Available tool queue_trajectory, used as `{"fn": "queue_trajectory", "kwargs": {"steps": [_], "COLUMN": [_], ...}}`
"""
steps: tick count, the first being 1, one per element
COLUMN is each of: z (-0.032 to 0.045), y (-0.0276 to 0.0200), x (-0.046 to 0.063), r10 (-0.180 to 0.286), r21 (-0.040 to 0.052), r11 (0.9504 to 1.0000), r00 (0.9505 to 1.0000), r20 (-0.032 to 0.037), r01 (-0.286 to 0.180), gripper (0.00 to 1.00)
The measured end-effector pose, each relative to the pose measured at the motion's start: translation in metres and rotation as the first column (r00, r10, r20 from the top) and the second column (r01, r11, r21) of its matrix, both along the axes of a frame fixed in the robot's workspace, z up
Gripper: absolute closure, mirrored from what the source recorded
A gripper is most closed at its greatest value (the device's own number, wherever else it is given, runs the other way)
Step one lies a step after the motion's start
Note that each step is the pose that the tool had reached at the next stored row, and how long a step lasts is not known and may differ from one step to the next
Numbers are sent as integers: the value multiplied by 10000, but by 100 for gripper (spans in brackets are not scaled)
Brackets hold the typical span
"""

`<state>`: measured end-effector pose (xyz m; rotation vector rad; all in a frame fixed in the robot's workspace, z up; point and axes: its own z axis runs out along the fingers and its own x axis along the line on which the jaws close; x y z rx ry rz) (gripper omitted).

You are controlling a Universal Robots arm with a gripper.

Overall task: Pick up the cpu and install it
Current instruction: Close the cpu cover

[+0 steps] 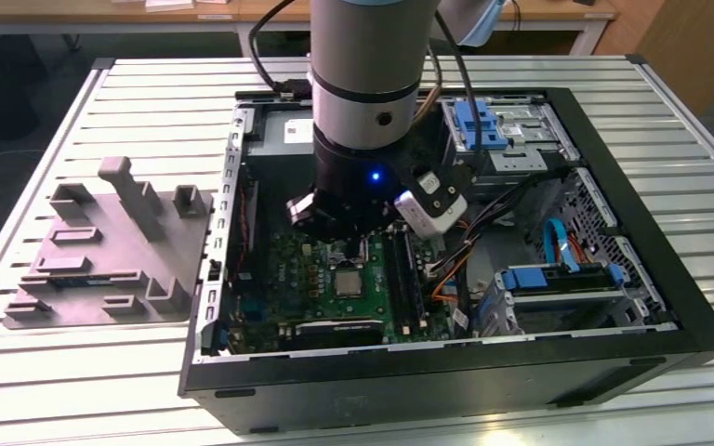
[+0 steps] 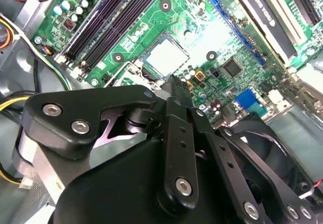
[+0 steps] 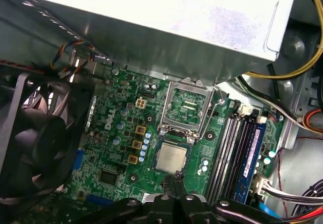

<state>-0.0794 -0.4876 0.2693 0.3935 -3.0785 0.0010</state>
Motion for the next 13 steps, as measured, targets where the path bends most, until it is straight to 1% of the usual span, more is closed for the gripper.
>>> {"fn": "queue_trajectory", "kwargs": {"steps": [10, 13], "z": [0, 0], "y": [0, -1], "x": [0, 0], "r10": [9, 75], "r21": [0, 0], "r11": [10000, 10000], "r00": [10000, 10000], "r20": [0, 0], "r01": [-9, -75], "gripper": [89, 89]}}
